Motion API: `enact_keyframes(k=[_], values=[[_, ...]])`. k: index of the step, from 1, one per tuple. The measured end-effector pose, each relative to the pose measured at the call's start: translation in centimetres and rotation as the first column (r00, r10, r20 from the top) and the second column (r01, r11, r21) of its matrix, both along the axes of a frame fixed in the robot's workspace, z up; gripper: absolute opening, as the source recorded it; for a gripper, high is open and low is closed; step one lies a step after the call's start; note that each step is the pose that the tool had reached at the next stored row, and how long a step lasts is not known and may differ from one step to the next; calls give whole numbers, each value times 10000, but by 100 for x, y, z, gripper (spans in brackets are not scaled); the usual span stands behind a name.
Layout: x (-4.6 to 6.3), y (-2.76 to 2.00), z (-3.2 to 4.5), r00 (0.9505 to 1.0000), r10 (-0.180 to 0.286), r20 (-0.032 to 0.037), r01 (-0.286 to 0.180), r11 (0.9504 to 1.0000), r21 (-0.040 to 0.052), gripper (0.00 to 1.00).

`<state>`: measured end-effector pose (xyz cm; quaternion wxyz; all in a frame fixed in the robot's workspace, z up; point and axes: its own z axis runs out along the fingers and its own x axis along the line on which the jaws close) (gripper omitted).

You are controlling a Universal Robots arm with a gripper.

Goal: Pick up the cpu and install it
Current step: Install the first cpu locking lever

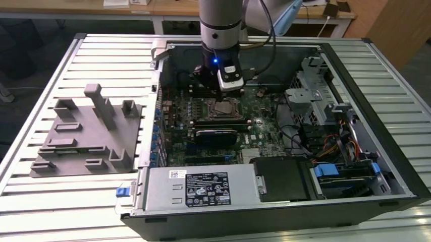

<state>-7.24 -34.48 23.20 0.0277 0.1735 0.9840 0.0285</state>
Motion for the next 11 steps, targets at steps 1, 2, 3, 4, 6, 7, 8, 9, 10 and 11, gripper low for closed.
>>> enact_keyframes(k=[1,2,3,4,6,7,8,9,10,11], values=[[10,0,-2,10000,40,2,-40,10000,1,11],[18,0,-4,9999,118,0,-118,9999,-1,11],[24,0,-5,9998,201,-1,-201,9998,-3,11],[30,0,-8,9996,287,-1,-287,9996,-4,11],[41,0,-13,9989,462,-1,-462,9989,-7,11],[46,0,-16,9985,549,-1,-549,9985,-8,11],[52,0,-20,9980,637,-1,-637,9980,-11,11],[57,0,-24,9973,733,-1,-733,9973,-16,11],[62,0,-28,9966,818,-1,-818,9966,-22,11],[67,0,-31,9959,905,-3,-905,9959,-28,11]])
